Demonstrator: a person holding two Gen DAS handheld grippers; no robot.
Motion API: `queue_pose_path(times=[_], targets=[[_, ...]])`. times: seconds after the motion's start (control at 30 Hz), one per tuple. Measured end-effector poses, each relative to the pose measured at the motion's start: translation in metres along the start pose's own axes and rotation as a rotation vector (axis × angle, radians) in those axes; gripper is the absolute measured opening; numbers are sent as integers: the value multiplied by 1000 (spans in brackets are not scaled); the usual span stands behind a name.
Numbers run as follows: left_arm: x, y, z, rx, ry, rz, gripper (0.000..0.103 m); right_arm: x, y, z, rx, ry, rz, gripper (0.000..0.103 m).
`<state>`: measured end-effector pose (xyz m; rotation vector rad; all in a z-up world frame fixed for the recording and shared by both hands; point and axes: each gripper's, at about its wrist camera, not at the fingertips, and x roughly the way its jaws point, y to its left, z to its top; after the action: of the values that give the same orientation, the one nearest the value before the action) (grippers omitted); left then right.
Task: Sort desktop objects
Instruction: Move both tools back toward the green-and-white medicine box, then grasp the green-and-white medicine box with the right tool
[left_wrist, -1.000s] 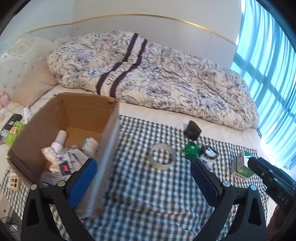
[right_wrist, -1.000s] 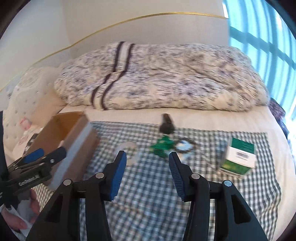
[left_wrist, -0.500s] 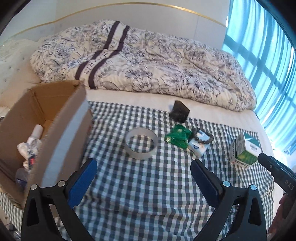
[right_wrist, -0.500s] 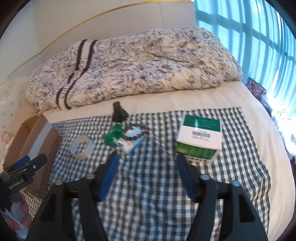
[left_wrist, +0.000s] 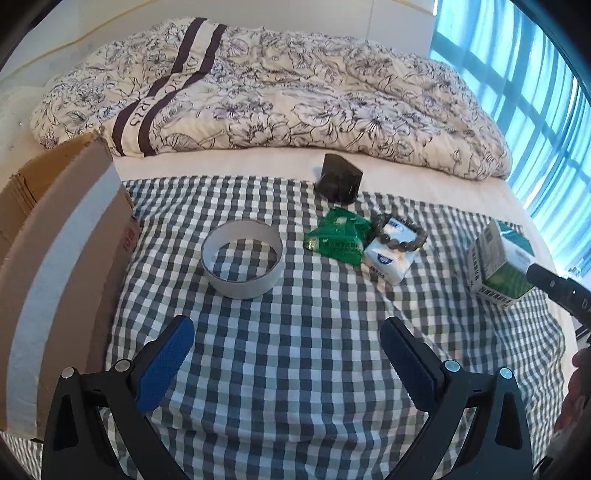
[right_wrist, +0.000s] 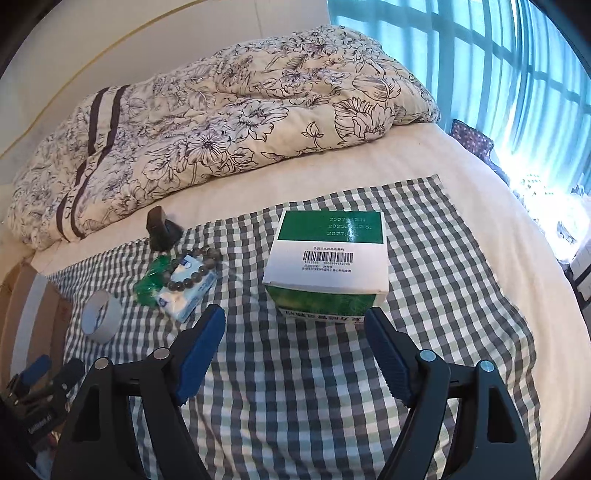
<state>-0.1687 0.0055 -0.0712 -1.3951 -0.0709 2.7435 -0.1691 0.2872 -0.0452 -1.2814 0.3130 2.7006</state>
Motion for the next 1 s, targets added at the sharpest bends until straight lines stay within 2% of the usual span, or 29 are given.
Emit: queue_pose_path(times=[0.5, 0.7, 0.87, 1.0], targets=[[41, 26, 4, -55, 61, 7, 103, 55, -6, 8, 13, 54, -133, 78], [56, 28, 10, -53, 70, 7, 103, 61, -9, 8, 18, 62, -170, 77], [62, 29, 12, -55, 66, -6, 103, 29, -12, 14, -15, 3, -133, 77], [66, 29, 13, -57, 67, -13, 103, 16, -26, 38, 16, 35, -2, 78]])
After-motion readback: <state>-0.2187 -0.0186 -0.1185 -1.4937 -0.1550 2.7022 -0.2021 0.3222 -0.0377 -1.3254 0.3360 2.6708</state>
